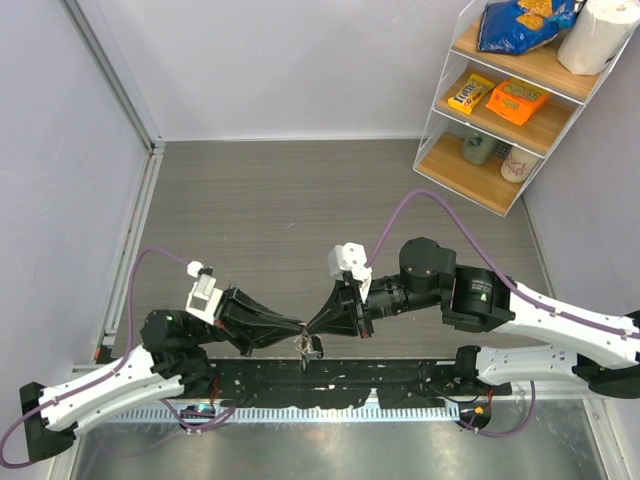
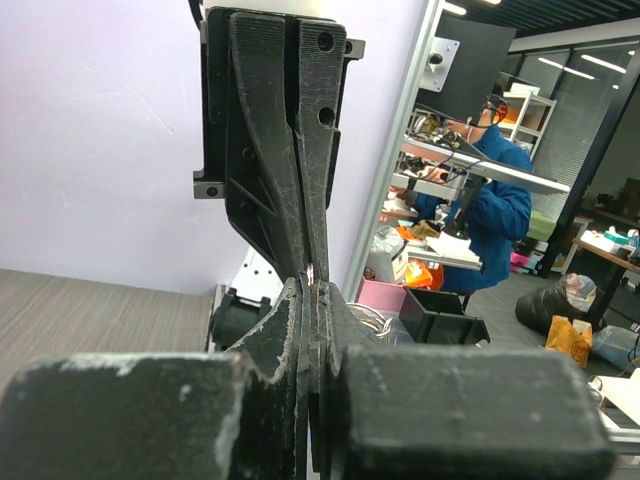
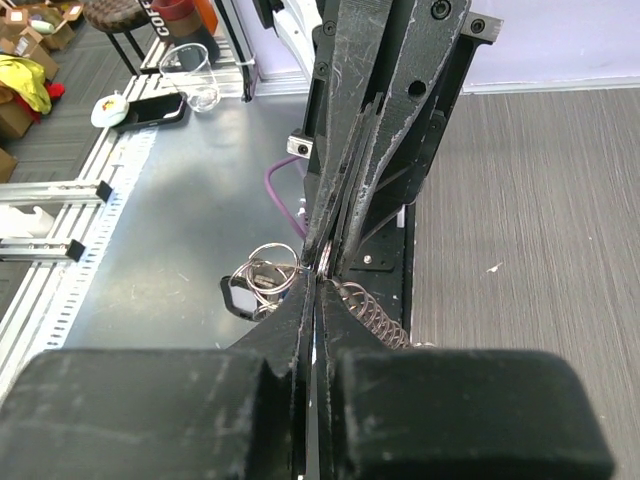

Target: Put the keys on the keyring

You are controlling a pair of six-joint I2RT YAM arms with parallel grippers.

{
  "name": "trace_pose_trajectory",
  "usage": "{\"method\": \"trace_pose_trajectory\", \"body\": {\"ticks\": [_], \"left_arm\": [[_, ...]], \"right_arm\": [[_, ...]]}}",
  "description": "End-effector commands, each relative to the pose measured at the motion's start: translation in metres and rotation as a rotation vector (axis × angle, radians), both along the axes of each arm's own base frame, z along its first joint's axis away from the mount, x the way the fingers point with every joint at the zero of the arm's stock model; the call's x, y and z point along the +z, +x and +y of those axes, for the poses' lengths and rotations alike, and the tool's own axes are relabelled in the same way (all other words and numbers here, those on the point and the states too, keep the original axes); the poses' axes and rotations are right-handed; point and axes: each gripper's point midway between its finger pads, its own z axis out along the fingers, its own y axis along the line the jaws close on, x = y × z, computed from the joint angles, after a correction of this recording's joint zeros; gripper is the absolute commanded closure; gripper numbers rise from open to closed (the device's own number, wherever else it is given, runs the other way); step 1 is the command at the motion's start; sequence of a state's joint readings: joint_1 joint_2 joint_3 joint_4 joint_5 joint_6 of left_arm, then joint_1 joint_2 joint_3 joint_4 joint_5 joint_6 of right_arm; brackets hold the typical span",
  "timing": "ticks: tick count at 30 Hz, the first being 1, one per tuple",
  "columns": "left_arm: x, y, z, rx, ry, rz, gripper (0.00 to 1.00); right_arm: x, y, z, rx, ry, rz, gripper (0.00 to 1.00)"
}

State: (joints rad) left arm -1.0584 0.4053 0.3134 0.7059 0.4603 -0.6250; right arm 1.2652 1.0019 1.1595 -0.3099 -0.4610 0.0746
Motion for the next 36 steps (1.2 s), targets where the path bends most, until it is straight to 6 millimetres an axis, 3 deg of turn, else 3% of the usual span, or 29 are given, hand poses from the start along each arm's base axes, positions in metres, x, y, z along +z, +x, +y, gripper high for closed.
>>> {"method": "trace_pose_trajectory", "body": {"ticks": [1, 7, 15, 27, 32, 36], "left_arm": [[0.015, 0.0, 0.007, 0.018, -0.053, -0.005, 1.0], [0.012, 0.001, 0.006, 0.014, -0.026, 0.015, 1.0], [0.006, -0.001, -0.001, -0.013, 0.056, 0.038, 0.82], [-0.003, -0.007, -0.011, -0.07, 0.186, 0.046, 0.69], [-0.007, -0.009, -0.012, -0.083, 0.226, 0.041, 0.7], [-0.008, -0.012, -0.012, -0.095, 0.25, 0.03, 0.87]], "right_arm": [[0.024, -0.001, -0.003, -0.001, 0.052, -0.06, 0.95], [0.023, 0.0, -0.006, -0.011, 0.019, -0.078, 0.95], [0.024, -0.001, -0.01, 0.002, -0.016, -0.116, 0.95], [0.015, -0.001, -0.005, 0.007, -0.113, -0.132, 0.95], [0.016, 0.0, -0.004, 0.008, -0.135, -0.131, 0.95], [0.016, 0.001, -0.002, 0.007, -0.155, -0.132, 0.95]]}}
